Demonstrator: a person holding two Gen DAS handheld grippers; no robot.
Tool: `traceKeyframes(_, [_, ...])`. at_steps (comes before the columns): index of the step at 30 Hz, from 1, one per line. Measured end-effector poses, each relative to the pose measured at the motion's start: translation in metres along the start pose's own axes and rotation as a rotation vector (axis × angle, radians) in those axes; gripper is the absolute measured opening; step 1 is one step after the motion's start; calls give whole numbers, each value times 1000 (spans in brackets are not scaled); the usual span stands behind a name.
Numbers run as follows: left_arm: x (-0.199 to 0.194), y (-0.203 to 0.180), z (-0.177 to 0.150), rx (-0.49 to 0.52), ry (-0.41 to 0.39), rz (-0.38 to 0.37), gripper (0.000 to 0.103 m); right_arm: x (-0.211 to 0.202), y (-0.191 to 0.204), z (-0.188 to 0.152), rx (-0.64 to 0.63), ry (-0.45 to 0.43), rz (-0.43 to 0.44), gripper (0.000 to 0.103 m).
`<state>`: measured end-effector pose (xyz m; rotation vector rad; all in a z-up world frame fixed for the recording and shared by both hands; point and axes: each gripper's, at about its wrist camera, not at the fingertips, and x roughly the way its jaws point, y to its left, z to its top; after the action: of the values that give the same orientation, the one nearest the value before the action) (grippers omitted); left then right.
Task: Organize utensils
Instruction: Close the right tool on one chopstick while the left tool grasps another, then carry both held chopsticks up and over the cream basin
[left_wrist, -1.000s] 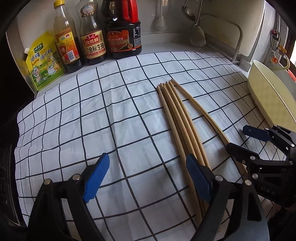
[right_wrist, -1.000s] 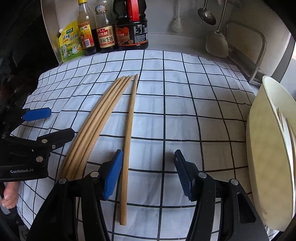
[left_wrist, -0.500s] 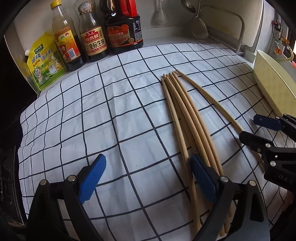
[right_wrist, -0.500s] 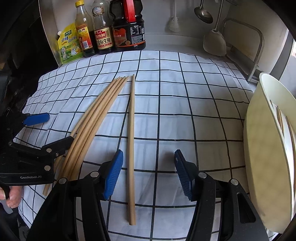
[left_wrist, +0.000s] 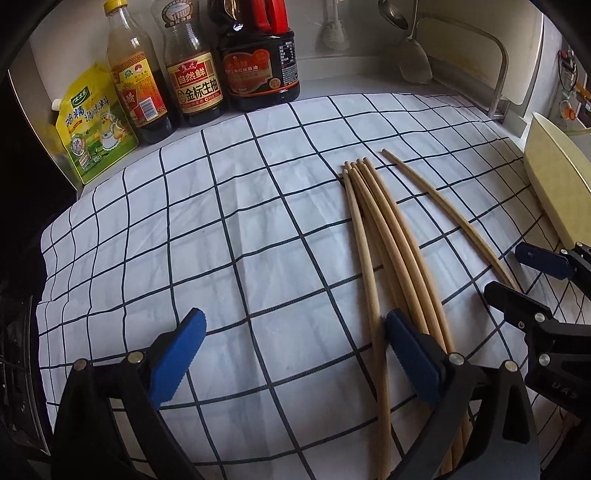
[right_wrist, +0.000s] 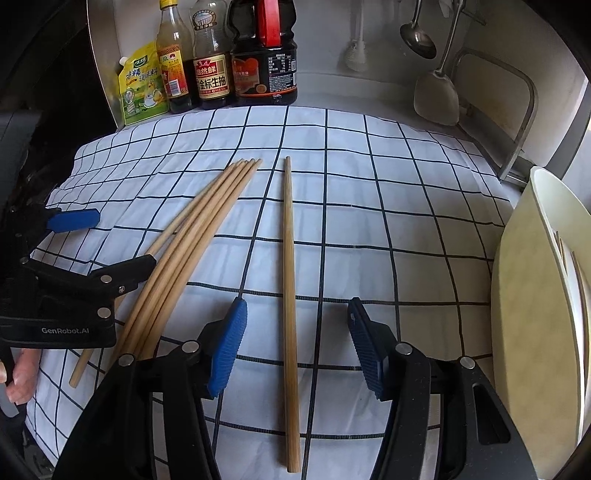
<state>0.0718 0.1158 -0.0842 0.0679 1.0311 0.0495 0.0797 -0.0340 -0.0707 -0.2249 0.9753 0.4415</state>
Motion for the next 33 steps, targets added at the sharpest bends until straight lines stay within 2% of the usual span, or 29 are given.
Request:
traceKeyframes(2, [-1,1,-1,-12,-2,-34,86,1,2,2,-12,-5,1,46])
traceKeyframes(4, [-3,-1,-3,-12,-4,-59,76,1,5,4,-25,-5,3,27])
traceKeyframes(5, [-5,-3,-4,-4,-10,-60,68,1,7,4,-33,-3,7,21])
traceKeyframes(6, [-8,-6,-5,7,-17,-57,59,0,9,4,-40,-2,4,11])
traceKeyframes(7, [-10,-9,-6,20,-24,-64,54,0,10,3,-48,-4,-5,7])
traceKeyframes(9, [-12,-13,-8,29,-28,-81,33,-1,9,2,-47,-9,-2,7])
traceKeyframes(10, [-13,-14,-8,32,-27,-85,27,-1,8,1,-42,-10,2,7])
traceKeyframes(11, [-14,-15,-8,34,-26,-84,13,-1,6,1,-35,-12,8,6])
traceKeyframes(12, [-14,-16,-9,34,-23,-81,7,-2,5,1,-25,-13,14,6])
traceKeyframes(19, [-21,-7,-10,2,-12,-91,7,-16,2,-1,9,-46,44,6])
traceKeyframes(24, [-42,-4,-6,-18,-46,-119,7,-38,2,-1,17,-83,65,6])
traceKeyframes(27, [-59,-11,2,-2,-82,-131,7,-59,-5,-1,40,-124,69,6])
traceKeyframes(33, [-84,-52,28,47,-131,-218,7,-102,-40,-4,128,-201,41,6])
